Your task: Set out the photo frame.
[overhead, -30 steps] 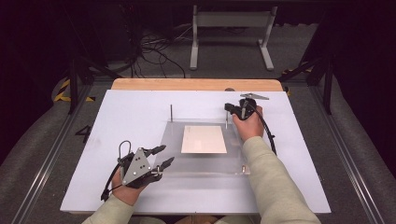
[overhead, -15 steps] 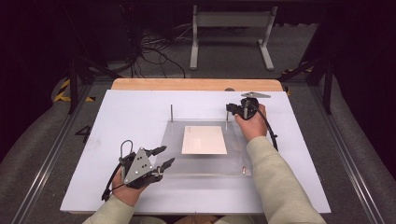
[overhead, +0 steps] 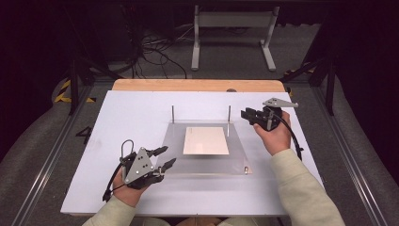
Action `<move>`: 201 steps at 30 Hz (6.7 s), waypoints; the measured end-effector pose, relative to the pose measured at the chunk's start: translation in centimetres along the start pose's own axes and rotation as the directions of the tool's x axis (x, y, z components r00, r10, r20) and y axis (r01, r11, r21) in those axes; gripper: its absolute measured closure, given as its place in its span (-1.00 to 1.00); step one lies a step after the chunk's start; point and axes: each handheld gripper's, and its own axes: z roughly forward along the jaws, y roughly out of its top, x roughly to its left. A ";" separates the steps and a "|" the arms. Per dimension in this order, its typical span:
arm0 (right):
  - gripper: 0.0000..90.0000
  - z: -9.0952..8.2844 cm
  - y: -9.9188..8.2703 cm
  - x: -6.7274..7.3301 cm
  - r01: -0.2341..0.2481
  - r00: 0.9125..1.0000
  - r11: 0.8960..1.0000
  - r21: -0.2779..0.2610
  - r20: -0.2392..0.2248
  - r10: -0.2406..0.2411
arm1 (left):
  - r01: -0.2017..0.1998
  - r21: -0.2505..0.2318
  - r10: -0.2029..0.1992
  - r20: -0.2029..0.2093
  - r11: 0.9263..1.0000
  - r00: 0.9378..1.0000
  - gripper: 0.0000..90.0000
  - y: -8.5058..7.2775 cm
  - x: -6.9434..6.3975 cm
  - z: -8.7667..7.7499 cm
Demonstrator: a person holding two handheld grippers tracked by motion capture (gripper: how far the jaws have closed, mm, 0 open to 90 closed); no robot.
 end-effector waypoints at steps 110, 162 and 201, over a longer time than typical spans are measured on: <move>0.30 -9.4 -1.2 11.0 0.537 0.832 0.798 -0.273 0.020 -0.554 | -0.028 -0.091 0.016 -0.133 0.995 0.991 0.23 5.0 1.5 -0.1; 0.19 -15.5 1.9 13.8 0.403 0.899 0.833 -0.379 -0.007 -0.438 | 0.106 -0.190 -0.118 -0.053 0.976 0.992 0.09 9.0 0.1 -4.5; -0.15 -8.7 2.6 8.9 0.311 0.940 0.888 -0.338 -0.027 -0.339 | 0.265 0.022 -0.263 -0.088 0.964 0.961 -0.26 0.9 3.7 -3.8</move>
